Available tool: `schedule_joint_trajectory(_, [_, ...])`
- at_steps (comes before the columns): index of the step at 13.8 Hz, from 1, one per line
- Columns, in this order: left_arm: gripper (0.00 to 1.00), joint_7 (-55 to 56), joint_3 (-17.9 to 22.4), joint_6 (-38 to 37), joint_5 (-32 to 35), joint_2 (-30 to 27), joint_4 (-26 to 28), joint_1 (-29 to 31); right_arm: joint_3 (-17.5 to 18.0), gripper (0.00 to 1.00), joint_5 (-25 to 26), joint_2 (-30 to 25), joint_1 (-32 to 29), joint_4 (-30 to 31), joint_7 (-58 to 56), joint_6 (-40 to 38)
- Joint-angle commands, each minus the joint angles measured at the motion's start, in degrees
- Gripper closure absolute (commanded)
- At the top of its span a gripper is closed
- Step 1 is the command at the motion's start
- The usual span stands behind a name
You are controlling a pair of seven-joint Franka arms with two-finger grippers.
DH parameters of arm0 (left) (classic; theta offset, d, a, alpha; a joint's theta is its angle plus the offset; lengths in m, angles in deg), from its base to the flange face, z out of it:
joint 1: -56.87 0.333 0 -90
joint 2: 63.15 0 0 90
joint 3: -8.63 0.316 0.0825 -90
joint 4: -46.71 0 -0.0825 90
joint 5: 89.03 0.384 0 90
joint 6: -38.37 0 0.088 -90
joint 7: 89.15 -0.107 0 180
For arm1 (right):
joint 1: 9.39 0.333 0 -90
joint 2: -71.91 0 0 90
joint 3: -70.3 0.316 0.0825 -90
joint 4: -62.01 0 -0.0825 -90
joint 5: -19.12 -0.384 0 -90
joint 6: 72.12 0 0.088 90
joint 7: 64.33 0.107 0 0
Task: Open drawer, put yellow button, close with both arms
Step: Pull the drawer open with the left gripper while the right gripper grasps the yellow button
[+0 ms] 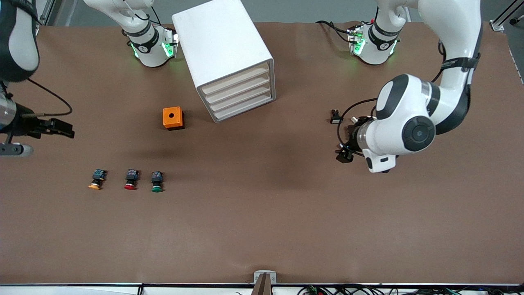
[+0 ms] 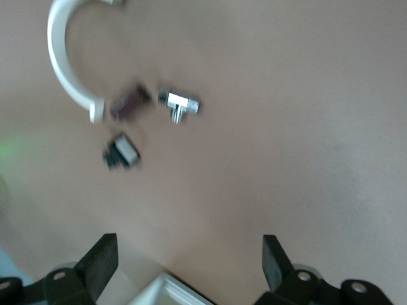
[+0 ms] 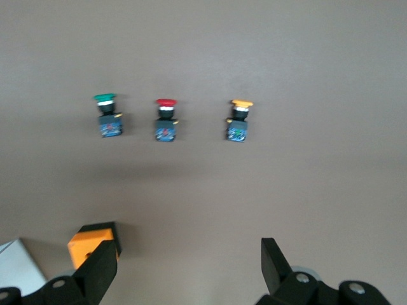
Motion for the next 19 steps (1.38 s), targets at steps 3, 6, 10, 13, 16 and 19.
schedule_joint_trajectory(3, [0.00, 20.6, 0.1, -1.2, -8.6, 7.5, -2.0, -4.2, 0.5, 0.00, 0.2, 4.3, -7.8, 6.7, -1.3, 13.2])
schedule_joint_trajectory(6, [0.00, 32.2, 0.1, -1.2, -16.5, 11.3, -2.2, -8.1, 0.6, 0.00, -0.6, 7.0, -9.3, 16.7, -1.2, 29.5])
schedule_joint_trajectory(10, [0.12, 44.2, 0.1, -1.2, -35.5, 13.6, -2.1, -9.3, 0.7, 0.00, -1.5, 13.2, -9.1, 21.9, -1.3, 43.9])
schedule_joint_trajectory(13, [0.29, 54.3, 0.0, -1.2, -38.3, 13.6, -2.3, -13.6, 0.8, 0.00, -1.5, 16.8, -9.4, 24.1, -1.5, 52.2])
schedule_joint_trajectory(16, [0.32, 57.8, -2.1, -1.9, -42.3, 13.6, -2.3, -14.5, 1.0, 0.00, -1.5, 19.2, -9.3, 25.9, -1.7, 58.5])
schedule_joint_trajectory(19, [0.34, 58.2, -4.2, -2.5, -44.8, 13.8, -3.5, -14.7, 1.7, 0.00, -1.6, 21.3, -9.5, 25.9, -1.5, 61.4])
